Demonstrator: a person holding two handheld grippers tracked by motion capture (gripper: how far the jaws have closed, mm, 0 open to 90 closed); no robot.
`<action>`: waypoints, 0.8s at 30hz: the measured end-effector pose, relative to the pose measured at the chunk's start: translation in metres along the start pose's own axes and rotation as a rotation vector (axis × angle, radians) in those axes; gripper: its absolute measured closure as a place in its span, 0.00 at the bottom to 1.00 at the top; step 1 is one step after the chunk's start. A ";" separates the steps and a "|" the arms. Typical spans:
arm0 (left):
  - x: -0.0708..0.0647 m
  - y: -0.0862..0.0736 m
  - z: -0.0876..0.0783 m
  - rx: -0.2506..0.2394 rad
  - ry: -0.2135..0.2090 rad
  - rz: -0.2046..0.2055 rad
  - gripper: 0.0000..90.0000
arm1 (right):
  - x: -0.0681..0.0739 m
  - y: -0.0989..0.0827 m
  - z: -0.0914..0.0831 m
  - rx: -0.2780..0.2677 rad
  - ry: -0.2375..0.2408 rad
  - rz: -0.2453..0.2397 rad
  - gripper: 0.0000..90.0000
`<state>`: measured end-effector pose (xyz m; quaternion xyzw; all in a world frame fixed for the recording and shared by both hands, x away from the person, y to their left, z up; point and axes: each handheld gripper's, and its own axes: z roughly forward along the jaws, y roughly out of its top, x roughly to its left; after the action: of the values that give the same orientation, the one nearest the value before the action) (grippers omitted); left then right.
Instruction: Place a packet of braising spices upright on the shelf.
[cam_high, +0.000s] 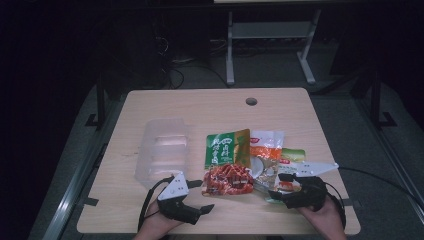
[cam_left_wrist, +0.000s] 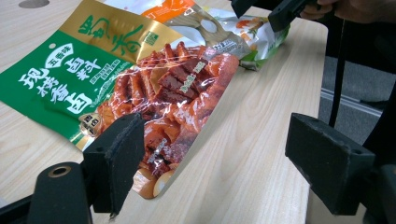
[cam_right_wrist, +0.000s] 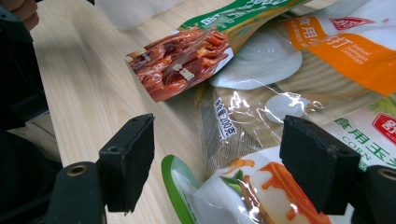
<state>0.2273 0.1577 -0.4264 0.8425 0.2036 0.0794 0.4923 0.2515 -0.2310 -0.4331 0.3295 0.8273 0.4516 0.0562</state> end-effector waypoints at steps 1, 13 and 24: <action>0.000 0.000 0.000 0.000 0.000 0.000 0.22 | 0.000 0.000 0.000 0.000 0.000 0.000 0.29; 0.000 -0.001 0.000 0.000 0.000 -0.003 0.22 | -0.001 0.023 -0.001 -0.046 -0.011 -0.010 0.22; 0.004 0.000 -0.003 -0.016 -0.010 -0.034 0.22 | -0.015 0.066 0.014 0.008 0.014 0.004 0.17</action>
<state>0.2298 0.1618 -0.4253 0.8354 0.2147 0.0686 0.5013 0.3007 -0.2052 -0.3927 0.3281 0.8288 0.4507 0.0483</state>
